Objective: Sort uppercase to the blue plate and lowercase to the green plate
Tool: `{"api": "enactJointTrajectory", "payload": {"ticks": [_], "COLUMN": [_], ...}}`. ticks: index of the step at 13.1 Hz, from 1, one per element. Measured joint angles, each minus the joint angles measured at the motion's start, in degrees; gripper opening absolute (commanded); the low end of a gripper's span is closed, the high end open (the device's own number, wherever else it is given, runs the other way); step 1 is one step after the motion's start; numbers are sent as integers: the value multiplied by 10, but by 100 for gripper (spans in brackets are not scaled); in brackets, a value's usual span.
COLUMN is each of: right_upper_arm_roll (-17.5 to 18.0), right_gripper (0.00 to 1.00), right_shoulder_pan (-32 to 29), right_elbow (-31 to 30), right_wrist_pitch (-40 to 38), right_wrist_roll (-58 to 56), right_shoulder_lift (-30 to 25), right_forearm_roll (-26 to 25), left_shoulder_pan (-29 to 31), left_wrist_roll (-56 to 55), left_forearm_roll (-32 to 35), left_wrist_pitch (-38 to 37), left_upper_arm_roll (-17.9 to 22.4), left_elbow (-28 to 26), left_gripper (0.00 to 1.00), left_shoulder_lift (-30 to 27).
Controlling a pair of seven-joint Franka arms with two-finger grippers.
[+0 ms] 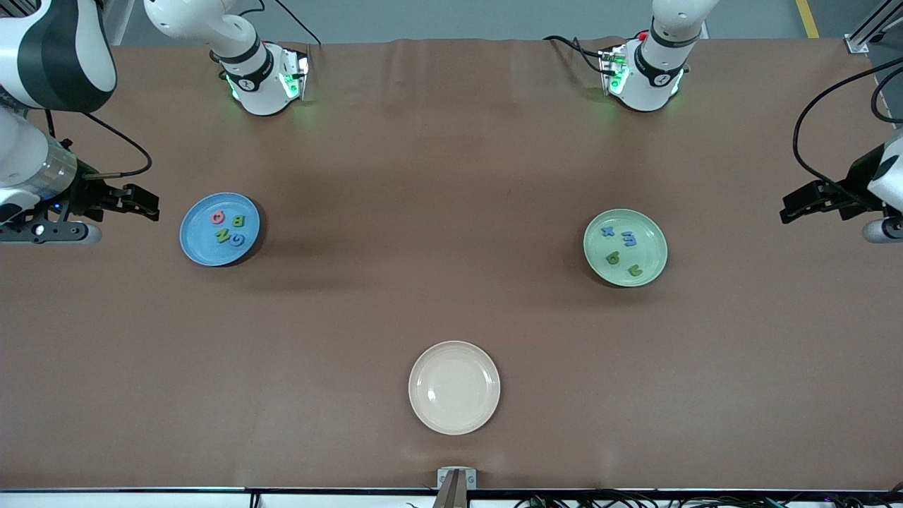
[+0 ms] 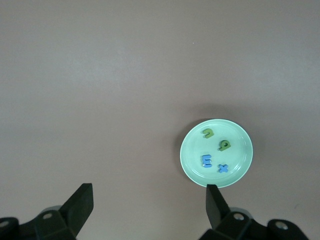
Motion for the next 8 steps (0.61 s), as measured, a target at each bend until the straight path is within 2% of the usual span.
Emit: {"api": "enactJointTrajectory", "payload": {"ticks": [3,6,8], "right_upper_arm_roll": [-1,-2,-2], "right_gripper": [100,100,100], "right_shoulder_pan": [-20,-28,-28], "right_elbow": [42,111,133], "right_wrist_pitch": [-9,-68,-98], "right_wrist_roll": [-3,-6,-7], "right_shoulder_lift": [35,39,39], "right_forearm_roll": [23,28,33], "left_shoulder_pan": [0,0,-14], "left_wrist_roll": [0,0,2], "left_forearm_roll": [-23,-47,-54], "left_wrist_pitch": [-20,-38,-40], "left_upper_arm_roll": [1,15,35], "left_elbow": [15,17,17], "left_gripper": [99,99,99], "left_shoulder_lift": [-11,-44,-54]}}
